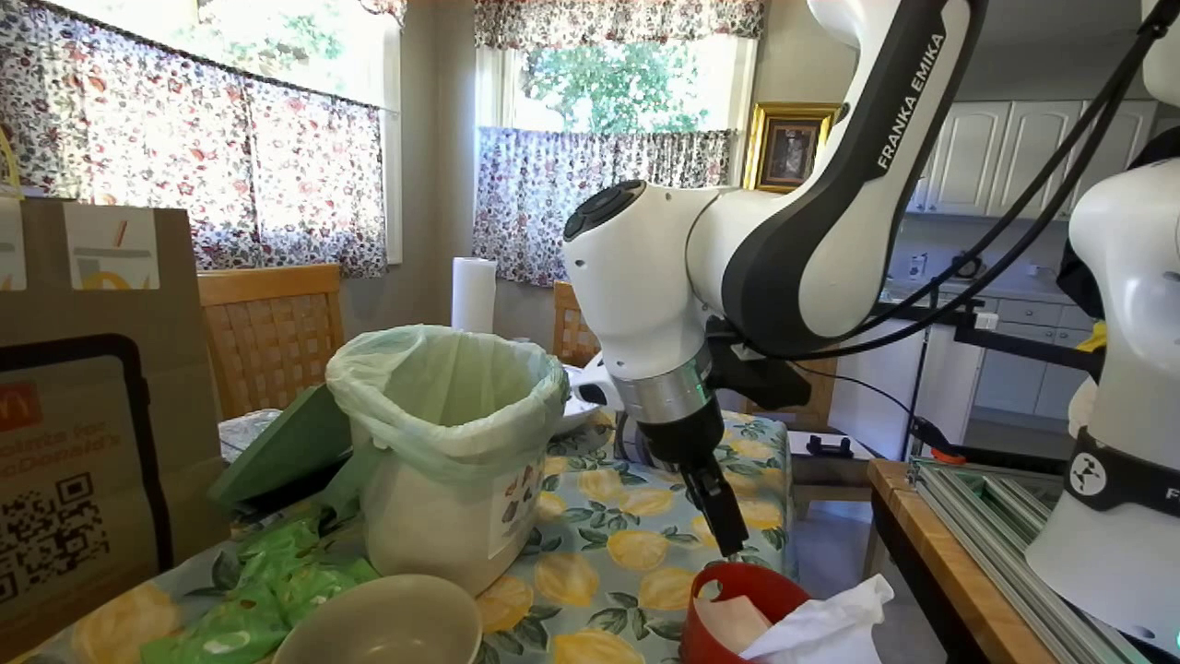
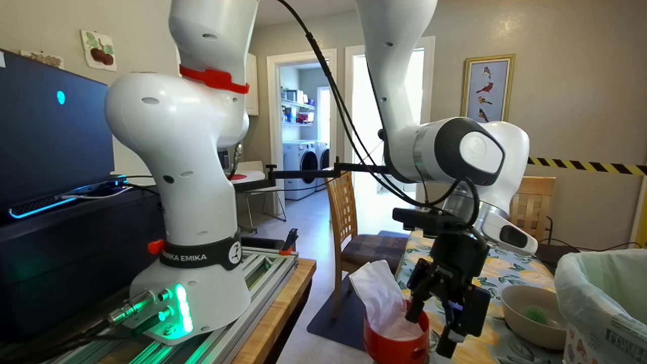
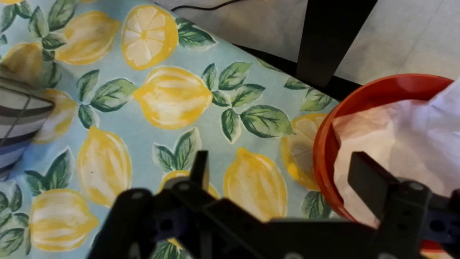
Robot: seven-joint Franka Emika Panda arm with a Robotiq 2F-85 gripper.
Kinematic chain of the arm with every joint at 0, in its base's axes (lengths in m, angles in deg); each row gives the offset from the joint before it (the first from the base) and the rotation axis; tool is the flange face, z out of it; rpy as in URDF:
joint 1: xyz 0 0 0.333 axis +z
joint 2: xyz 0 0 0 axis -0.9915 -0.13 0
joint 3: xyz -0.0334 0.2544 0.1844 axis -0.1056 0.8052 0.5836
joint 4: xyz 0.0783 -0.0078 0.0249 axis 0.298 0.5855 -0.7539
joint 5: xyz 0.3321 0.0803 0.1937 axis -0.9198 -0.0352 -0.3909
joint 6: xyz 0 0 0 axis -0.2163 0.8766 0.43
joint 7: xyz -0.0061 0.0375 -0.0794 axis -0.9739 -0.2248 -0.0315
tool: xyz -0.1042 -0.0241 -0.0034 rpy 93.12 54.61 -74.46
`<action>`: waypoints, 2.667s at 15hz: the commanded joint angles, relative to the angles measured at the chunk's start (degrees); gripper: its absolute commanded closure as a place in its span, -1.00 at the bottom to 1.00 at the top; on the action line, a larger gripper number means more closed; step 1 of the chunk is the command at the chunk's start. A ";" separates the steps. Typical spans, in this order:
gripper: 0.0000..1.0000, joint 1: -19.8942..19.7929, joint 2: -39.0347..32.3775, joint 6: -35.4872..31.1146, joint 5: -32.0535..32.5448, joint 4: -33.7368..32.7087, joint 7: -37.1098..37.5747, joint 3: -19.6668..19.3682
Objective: Put the white napkin in the red lid then tilt the lid over the bin to the throw the napkin in.
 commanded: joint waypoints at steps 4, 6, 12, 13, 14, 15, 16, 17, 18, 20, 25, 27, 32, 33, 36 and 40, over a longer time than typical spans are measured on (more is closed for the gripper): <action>-1.00 2.59 -2.69 -4.61 6.88 0.31 1.76 -0.65; -1.00 3.13 -3.43 -5.86 8.48 0.42 1.63 -0.84; -0.11 4.53 -6.52 -11.31 16.42 -0.02 5.32 -2.78; 0.03 4.70 -6.86 -11.83 17.57 -0.07 6.33 -3.09; 0.20 4.78 -7.20 -12.20 18.53 -0.11 7.28 -3.31; 0.34 4.90 -7.57 -12.54 19.41 -0.24 8.36 -3.54; 0.50 4.89 -7.93 -12.65 19.96 -0.40 8.96 -3.63; 0.65 4.99 -8.26 -12.67 20.55 -0.58 9.88 -3.77; 0.78 4.94 -8.39 -12.49 20.55 -0.61 10.40 -3.75; 1.00 4.91 -7.22 -12.27 20.57 0.16 12.30 -4.08; 0.98 5.57 1.72 -11.94 23.55 5.79 21.27 -6.47; 0.98 5.08 5.69 -11.42 26.43 8.11 25.34 -6.93; 0.98 2.52 15.12 -9.75 32.17 13.40 31.63 -5.01; 0.98 2.10 16.95 -9.72 32.90 14.52 32.43 -4.46; 0.98 0.28 23.54 -9.66 34.77 18.11 35.61 -3.03; 0.98 -3.15 28.17 -10.15 32.09 17.57 41.63 -2.19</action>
